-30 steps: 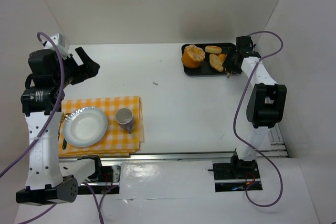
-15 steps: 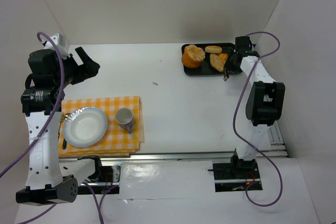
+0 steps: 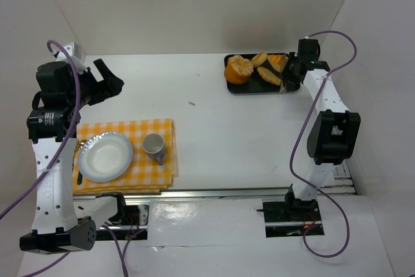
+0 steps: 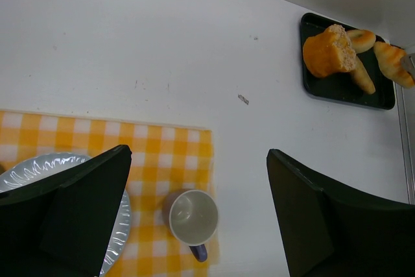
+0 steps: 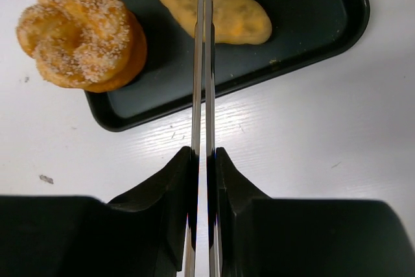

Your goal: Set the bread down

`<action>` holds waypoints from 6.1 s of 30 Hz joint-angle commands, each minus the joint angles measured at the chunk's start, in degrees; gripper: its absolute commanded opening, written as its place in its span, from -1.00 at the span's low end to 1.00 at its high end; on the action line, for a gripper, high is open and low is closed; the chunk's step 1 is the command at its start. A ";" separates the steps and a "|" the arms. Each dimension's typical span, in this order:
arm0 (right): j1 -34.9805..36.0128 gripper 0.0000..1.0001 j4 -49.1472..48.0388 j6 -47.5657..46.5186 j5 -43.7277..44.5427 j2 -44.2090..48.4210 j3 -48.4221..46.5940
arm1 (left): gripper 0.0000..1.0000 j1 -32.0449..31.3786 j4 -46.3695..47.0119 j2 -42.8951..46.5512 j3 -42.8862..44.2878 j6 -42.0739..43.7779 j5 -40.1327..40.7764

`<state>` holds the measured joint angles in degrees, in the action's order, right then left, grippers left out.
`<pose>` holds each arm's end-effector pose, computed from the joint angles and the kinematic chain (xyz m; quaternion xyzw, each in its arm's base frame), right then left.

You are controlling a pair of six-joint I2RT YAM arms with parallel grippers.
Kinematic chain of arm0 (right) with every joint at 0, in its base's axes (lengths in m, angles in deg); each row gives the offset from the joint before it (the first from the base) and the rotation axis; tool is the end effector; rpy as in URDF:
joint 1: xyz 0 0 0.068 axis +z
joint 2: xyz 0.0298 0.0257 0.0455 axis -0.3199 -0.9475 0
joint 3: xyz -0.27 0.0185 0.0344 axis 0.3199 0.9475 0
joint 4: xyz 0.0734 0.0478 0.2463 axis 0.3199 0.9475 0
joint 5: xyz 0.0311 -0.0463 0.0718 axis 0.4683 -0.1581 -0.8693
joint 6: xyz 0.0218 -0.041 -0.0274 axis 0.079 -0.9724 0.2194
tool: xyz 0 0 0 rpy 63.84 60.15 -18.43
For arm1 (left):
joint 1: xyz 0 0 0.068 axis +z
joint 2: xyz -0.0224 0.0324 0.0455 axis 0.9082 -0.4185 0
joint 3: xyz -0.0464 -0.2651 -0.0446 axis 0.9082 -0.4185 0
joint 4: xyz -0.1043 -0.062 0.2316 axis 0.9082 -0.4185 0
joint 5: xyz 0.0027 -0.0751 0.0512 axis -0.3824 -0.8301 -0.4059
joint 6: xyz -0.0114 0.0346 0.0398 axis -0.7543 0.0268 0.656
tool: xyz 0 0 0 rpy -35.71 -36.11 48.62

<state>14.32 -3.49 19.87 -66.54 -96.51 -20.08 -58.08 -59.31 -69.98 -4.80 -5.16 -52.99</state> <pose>0.4146 -0.0297 0.2996 0.1847 0.8992 0.0774 0.3891 0.1881 0.0182 0.4623 -0.1768 0.7993 -0.1460 0.5555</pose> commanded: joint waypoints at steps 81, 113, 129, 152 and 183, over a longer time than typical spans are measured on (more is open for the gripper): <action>60.96 0.31 -8.11 -1.48 -5.76 -5.71 -17.16 | 0.98 -0.32 -2.78 6.02 9.43 -0.99 5.52; 4.16 0.31 -18.56 9.41 -16.17 3.90 8.87 | 0.98 -0.32 -1.11 2.07 8.37 -0.99 2.71; 2.49 0.04 -22.96 14.50 -19.96 -0.23 9.48 | 0.98 -0.32 -0.58 2.59 6.79 -0.47 3.24; 0.91 -1.00 -21.91 14.42 -19.87 8.73 7.37 | 0.98 -0.32 -0.58 2.59 6.79 -0.47 3.15; 54.17 -1.00 -24.80 12.83 -29.54 -10.52 -12.41 | 0.98 -0.94 -1.11 3.65 7.32 -0.47 4.02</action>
<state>66.62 -23.86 32.68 -93.32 -108.25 -30.66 -58.37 -62.33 -67.22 1.74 -5.55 -49.54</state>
